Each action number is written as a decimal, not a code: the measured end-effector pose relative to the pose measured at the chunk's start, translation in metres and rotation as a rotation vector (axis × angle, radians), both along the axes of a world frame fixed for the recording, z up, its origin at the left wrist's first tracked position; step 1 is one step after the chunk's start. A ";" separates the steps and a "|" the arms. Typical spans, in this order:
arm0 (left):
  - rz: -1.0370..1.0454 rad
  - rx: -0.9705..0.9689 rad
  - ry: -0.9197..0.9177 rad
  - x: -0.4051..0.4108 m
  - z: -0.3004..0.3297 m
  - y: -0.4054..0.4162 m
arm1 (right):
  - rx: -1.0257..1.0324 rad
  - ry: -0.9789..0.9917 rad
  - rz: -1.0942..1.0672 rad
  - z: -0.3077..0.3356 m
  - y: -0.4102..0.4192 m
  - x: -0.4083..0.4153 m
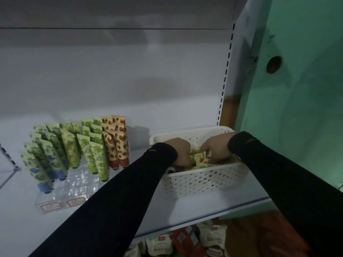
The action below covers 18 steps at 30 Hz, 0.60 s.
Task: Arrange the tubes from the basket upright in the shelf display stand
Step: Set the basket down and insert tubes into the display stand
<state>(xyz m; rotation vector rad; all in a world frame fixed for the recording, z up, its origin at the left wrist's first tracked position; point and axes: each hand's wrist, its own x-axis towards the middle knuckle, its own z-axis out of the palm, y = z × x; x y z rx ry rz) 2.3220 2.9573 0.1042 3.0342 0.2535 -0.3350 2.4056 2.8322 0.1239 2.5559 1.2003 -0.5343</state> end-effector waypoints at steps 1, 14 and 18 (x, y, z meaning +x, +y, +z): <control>0.003 0.002 0.003 0.000 0.000 0.000 | 0.008 0.009 -0.010 0.000 0.000 0.001; -0.009 -0.017 -0.066 -0.006 -0.004 -0.001 | 0.110 -0.004 0.043 0.002 -0.004 -0.001; -0.041 -0.038 -0.150 -0.010 -0.005 0.001 | 0.132 -0.020 0.078 0.002 -0.009 0.002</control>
